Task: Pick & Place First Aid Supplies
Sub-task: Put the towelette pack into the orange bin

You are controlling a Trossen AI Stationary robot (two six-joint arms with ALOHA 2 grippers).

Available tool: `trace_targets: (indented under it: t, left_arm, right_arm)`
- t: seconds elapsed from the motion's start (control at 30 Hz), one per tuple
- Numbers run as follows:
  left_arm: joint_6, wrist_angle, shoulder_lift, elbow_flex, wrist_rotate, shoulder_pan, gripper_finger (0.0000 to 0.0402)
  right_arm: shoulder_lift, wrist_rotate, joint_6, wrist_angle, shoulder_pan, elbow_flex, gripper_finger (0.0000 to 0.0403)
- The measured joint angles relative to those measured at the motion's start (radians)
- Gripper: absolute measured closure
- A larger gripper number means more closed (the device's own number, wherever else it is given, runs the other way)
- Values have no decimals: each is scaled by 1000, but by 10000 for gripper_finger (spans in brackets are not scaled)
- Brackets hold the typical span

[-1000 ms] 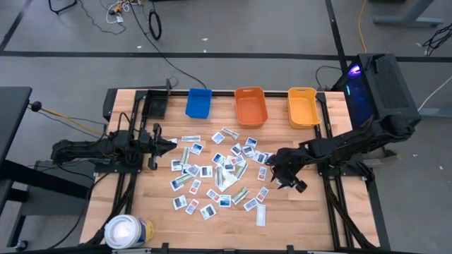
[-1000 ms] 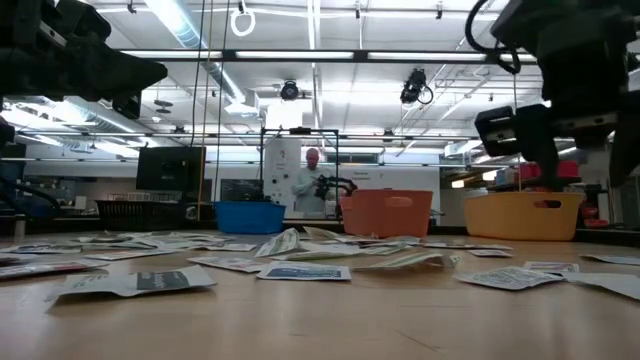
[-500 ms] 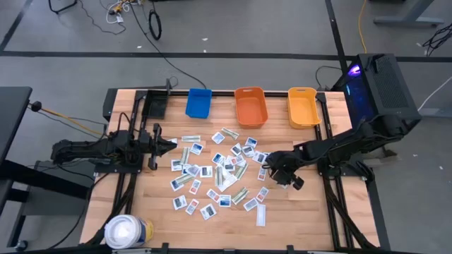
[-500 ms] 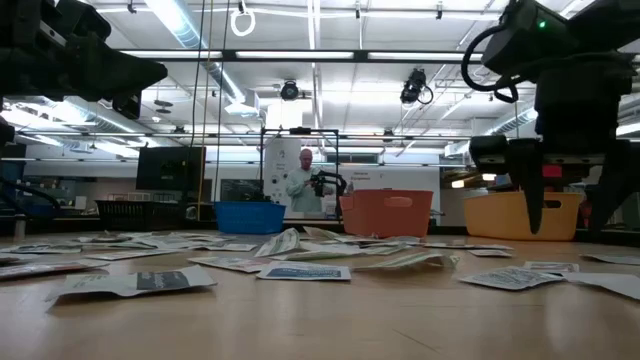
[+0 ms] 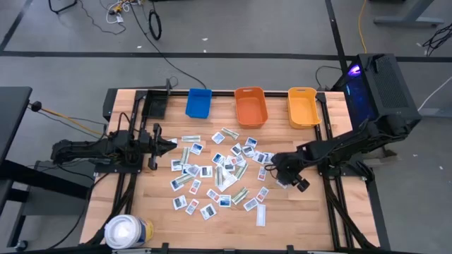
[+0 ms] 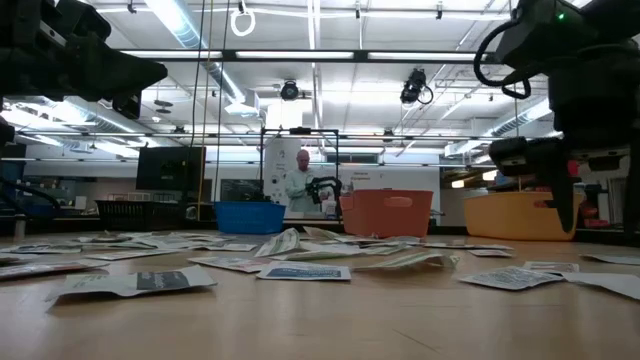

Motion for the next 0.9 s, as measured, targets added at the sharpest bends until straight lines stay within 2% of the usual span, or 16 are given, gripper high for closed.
trace_targets:
  t: [0.4,0.9]
  left_arm:
    - [0,0,0,0,0,0,369]
    - [0,0,0,0,0,0,369]
  right_arm:
    - [8,42,-106,109,15,-34,215]
    - [8,69,-291,90,15,-44,215]
